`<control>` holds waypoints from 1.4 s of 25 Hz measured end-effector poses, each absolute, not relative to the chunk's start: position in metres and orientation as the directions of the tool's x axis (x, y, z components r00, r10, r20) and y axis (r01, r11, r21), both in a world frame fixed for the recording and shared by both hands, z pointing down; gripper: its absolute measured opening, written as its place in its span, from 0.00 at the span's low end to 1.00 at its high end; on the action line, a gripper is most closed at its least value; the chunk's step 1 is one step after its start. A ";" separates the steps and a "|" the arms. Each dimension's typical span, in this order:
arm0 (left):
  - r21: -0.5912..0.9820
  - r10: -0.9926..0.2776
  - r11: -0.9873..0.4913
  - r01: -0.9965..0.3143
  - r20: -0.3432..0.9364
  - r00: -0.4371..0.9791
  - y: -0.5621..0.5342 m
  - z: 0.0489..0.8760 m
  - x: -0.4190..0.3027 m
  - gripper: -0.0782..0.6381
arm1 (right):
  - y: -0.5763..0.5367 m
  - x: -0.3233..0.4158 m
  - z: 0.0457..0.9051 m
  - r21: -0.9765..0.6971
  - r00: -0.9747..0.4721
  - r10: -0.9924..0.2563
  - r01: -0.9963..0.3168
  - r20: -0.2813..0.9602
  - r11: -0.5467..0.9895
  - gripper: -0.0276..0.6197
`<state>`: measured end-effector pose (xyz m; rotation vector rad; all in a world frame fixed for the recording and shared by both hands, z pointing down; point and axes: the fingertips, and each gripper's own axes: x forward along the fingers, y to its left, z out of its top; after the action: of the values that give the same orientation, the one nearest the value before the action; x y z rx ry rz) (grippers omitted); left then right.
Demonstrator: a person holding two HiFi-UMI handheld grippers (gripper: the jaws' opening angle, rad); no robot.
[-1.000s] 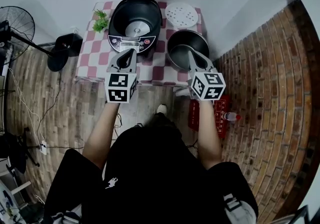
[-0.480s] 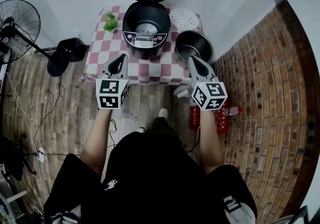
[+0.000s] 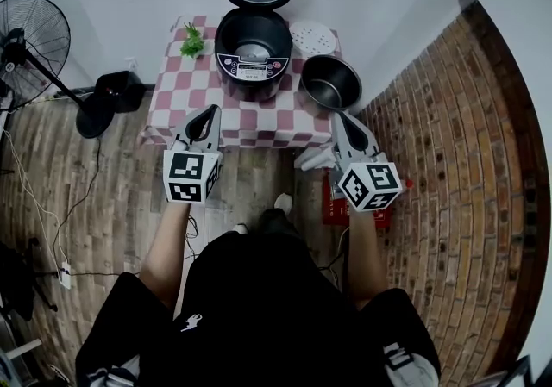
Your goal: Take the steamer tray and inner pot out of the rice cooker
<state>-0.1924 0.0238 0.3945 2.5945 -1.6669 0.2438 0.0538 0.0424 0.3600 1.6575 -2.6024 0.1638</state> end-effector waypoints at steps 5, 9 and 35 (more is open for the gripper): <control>-0.044 -0.901 -0.425 -0.904 0.116 0.417 0.030 0.381 -0.190 0.11 | 0.050 0.057 0.346 -0.071 -0.415 -0.907 -0.909 0.064 0.411 0.05; -0.043 -0.909 -0.410 -0.911 0.097 0.405 0.030 0.373 -0.187 0.11 | 0.050 0.056 0.340 -0.066 -0.424 -0.905 -0.905 0.050 0.420 0.05; -0.055 -0.908 -0.415 -0.908 0.080 0.410 0.034 0.360 -0.179 0.11 | 0.062 0.075 0.346 -0.068 -0.357 -0.932 -0.933 0.068 0.353 0.05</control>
<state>-0.1790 0.0338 0.3597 2.6408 -1.7006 0.1531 0.0749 0.0624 0.3459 1.7710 -2.5695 0.1479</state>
